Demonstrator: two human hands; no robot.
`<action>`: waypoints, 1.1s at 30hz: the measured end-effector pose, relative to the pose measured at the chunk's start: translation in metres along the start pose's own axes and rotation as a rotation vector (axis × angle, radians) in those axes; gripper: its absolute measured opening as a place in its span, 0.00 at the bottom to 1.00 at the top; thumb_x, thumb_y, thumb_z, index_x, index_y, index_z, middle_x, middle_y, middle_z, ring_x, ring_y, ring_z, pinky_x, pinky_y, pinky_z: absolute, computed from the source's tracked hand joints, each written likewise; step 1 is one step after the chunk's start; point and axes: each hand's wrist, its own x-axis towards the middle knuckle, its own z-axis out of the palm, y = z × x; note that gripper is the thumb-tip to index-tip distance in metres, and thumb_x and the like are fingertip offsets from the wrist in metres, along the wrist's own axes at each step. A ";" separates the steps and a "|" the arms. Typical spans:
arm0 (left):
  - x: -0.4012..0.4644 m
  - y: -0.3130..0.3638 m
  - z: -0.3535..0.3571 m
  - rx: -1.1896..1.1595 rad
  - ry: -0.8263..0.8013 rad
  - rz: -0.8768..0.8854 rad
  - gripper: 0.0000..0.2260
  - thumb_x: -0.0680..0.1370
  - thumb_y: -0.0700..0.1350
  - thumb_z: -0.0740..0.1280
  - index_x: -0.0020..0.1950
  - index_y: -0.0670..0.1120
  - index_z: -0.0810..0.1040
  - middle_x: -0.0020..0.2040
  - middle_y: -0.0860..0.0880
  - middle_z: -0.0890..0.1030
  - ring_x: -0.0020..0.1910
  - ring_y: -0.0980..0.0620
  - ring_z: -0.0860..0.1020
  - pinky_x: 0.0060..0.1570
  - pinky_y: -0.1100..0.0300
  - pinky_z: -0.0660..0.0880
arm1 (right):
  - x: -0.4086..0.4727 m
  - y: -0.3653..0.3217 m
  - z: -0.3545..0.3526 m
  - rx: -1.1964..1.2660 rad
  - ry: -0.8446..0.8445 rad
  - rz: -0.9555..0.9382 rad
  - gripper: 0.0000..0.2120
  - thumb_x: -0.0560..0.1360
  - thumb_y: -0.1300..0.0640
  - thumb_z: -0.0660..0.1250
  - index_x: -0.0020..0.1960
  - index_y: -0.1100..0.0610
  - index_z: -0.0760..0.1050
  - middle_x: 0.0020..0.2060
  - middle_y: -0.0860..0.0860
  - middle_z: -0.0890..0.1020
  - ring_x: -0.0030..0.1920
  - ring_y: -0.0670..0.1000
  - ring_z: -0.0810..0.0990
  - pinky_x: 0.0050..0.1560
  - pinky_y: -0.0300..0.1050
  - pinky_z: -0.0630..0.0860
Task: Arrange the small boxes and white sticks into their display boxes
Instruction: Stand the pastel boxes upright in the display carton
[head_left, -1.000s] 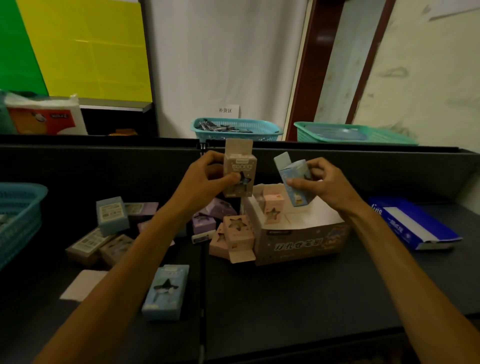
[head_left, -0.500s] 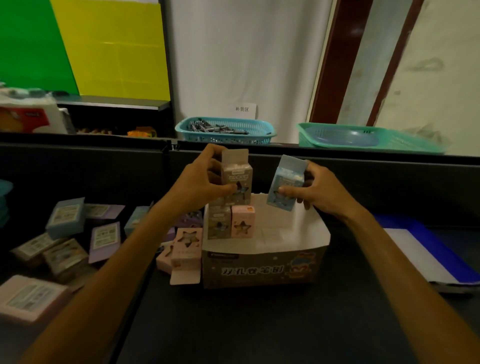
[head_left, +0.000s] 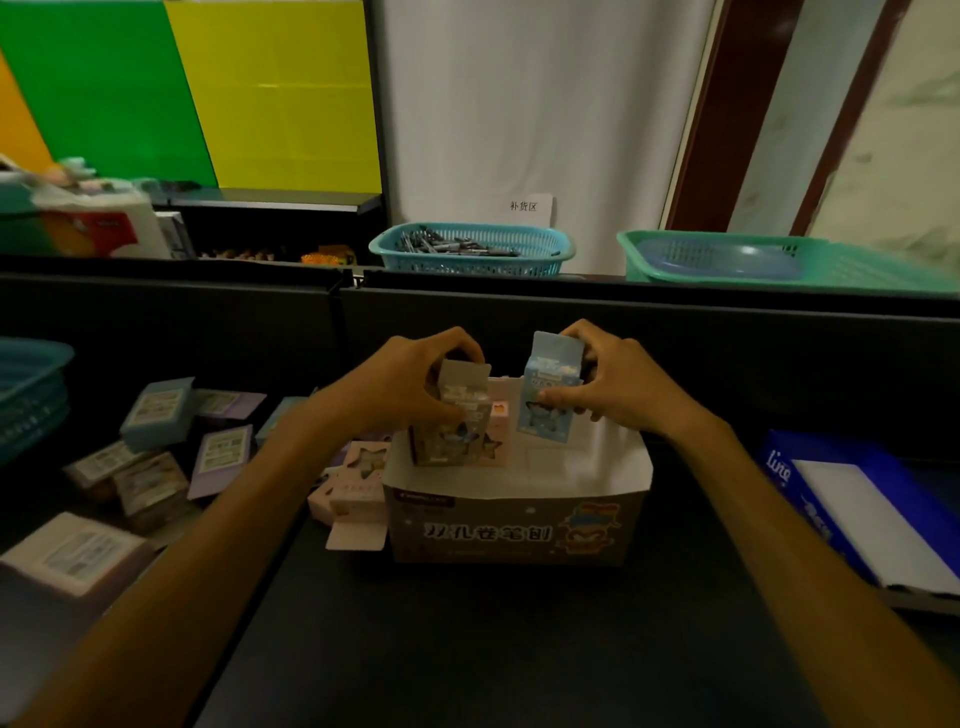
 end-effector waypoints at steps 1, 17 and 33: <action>0.001 -0.001 0.001 0.024 -0.021 -0.008 0.23 0.71 0.45 0.73 0.62 0.57 0.68 0.47 0.59 0.74 0.44 0.63 0.75 0.37 0.70 0.74 | 0.001 0.001 0.002 -0.015 -0.005 0.006 0.25 0.66 0.51 0.77 0.58 0.52 0.70 0.48 0.50 0.81 0.39 0.46 0.81 0.31 0.36 0.77; 0.007 -0.016 0.004 0.631 -0.093 -0.101 0.19 0.71 0.48 0.72 0.59 0.51 0.72 0.57 0.49 0.73 0.58 0.49 0.69 0.61 0.52 0.64 | 0.004 0.000 0.009 -0.338 -0.073 0.072 0.23 0.65 0.43 0.75 0.54 0.45 0.69 0.50 0.49 0.81 0.47 0.49 0.80 0.46 0.54 0.80; 0.007 -0.026 -0.013 0.479 0.085 -0.050 0.25 0.75 0.54 0.68 0.70 0.54 0.65 0.68 0.50 0.69 0.66 0.50 0.66 0.62 0.51 0.69 | 0.019 -0.008 0.023 -0.360 -0.151 0.114 0.22 0.68 0.55 0.76 0.57 0.50 0.69 0.55 0.52 0.77 0.51 0.51 0.78 0.48 0.50 0.81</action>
